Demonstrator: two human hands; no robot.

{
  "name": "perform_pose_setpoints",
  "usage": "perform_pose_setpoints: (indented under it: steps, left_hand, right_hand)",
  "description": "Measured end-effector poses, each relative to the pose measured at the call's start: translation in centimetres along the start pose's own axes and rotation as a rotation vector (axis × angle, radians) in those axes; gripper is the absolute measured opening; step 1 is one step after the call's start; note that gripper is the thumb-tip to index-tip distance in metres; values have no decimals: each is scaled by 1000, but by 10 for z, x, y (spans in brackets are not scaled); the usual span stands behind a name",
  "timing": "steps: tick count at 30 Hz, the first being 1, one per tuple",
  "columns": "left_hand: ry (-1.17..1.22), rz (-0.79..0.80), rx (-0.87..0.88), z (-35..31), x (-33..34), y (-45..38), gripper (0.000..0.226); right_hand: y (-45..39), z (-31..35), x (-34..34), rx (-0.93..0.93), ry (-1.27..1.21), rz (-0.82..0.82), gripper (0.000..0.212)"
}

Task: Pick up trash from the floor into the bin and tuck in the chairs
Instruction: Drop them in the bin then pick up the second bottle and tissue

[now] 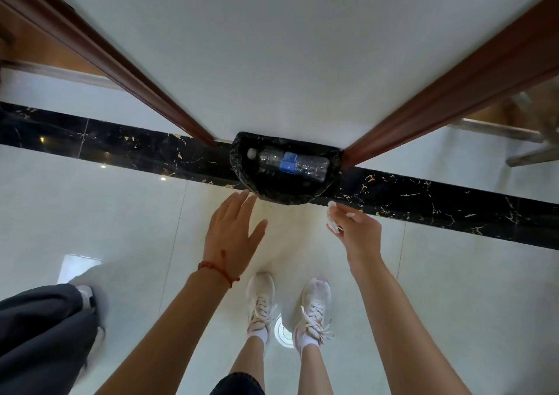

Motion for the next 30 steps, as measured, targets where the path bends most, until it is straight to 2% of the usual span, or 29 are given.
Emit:
perform_pose_setpoints:
  steps: [3, 7, 11, 13, 16, 19, 26, 28, 30]
  left_hand:
    - [-70, -33, 33, 7, -4, 6, 64]
    - [-79, -48, 52, 12, -10, 8, 70]
    - [-62, -59, 39, 16, -14, 5, 70]
    - [-45, -57, 33, 18, -15, 2, 69]
    - [-35, -67, 30, 20, -17, -3, 62]
    - [-24, -75, 17, 23, -19, -5, 55]
    - [-40, -85, 41, 13, -33, 2, 54]
    - [-42, -77, 48, 9, -38, 6, 55]
    - [-48, -74, 62, 5, -46, 12, 55]
  right_hand:
    - [-21, -3, 23, -70, 85, 63, 46]
    - [-46, -2, 50, -114, 157, 62, 47]
    - [-62, -5, 55, -79, 134, -87, 24]
    - [-66, -7, 56, -29, 45, -121, 20]
    - [-66, -11, 54, 51, -49, -137, 41]
    - [-64, -7, 54, 18, 23, -77, 44]
    - [3, 53, 66, -597, 776, 242, 44]
    - [22, 60, 63, -711, 941, 262, 44]
    - [36, 69, 55, -794, 1063, 216, 43]
Point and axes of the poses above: each hand's wrist, its own y-axis away from the middle knuckle, its own x-axis out of the palm, z = x × y, the point moved 9 cm from there along -y, towards the middle knuckle, and after that the axes turned 14 degrees about -x, right-handed, at the moved point
